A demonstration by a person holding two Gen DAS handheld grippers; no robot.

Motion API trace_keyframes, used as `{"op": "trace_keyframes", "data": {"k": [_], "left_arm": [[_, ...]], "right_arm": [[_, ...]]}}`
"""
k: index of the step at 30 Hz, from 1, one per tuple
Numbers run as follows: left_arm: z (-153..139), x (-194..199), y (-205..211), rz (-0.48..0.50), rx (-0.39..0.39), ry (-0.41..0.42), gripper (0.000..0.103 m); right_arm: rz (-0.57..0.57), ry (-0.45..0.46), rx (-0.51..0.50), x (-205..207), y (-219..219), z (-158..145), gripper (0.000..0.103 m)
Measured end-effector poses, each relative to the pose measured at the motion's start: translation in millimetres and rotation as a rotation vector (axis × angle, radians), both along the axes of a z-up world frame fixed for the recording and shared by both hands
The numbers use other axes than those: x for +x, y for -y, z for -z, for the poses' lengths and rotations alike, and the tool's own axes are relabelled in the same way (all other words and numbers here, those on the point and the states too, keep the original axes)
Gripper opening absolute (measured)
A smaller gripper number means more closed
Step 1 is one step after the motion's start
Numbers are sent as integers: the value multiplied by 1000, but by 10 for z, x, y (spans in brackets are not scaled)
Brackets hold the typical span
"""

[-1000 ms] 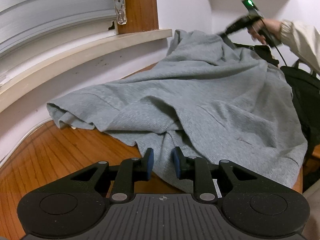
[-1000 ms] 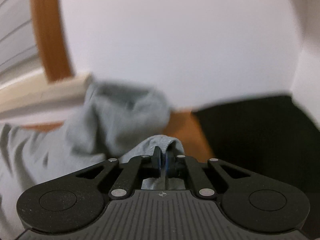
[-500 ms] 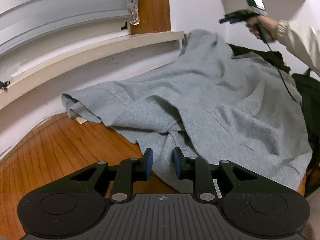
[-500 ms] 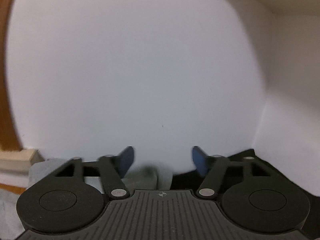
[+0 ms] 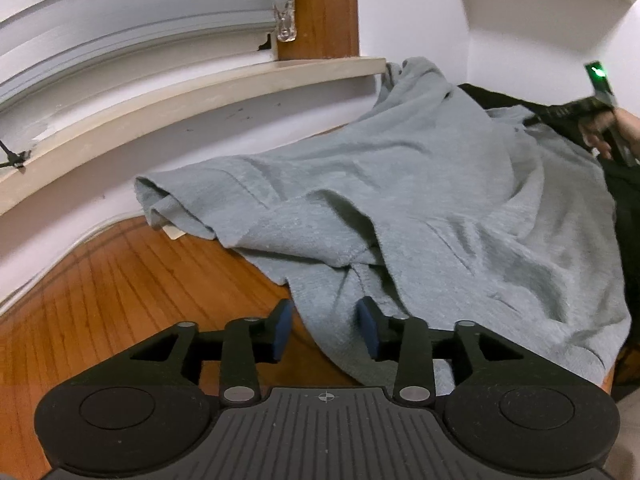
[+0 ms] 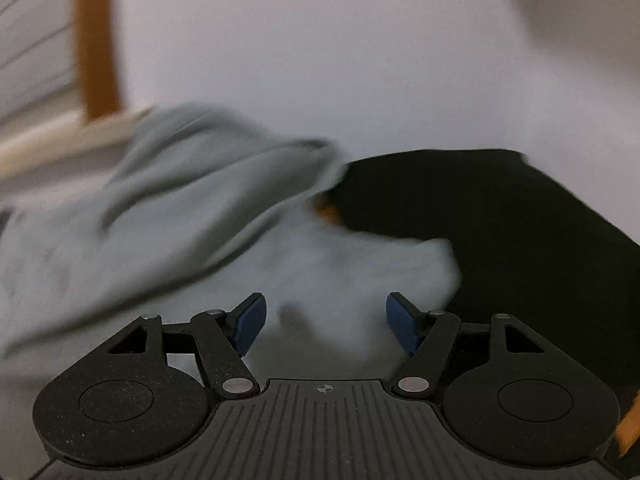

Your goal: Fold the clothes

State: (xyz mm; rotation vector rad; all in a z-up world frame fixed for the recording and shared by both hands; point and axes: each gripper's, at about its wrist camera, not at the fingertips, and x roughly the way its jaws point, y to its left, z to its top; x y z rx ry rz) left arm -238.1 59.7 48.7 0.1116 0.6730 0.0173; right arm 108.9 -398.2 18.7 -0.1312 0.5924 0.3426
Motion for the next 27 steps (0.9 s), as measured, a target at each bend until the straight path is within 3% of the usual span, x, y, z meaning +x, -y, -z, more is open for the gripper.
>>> {"op": "trace_keyframes", "data": {"k": [2,5,10,14,20,27], "left_arm": [[-8,6,8,-9,7,-3,57],[-56,-21,10,-41,9,17,59],[-194,-125,-19,-103,-26,86,68],[-282,-200,-5,-100,-132,125,65],[-150,-44,129,-57,-223,62,65],[33,49,221,-38,-224,8,53]], "right_arm": [[-66,15,-22,-108,-208,32,70],[-147,37,-61,-249,-490,82,81],[-175,59,-93,-253,-609,108,83],[-127,9,-7,-185,-497,150,86],[-88,59,-52,-249,-555,171,86],[-60,74,-68,-259,-566,173,86]]}}
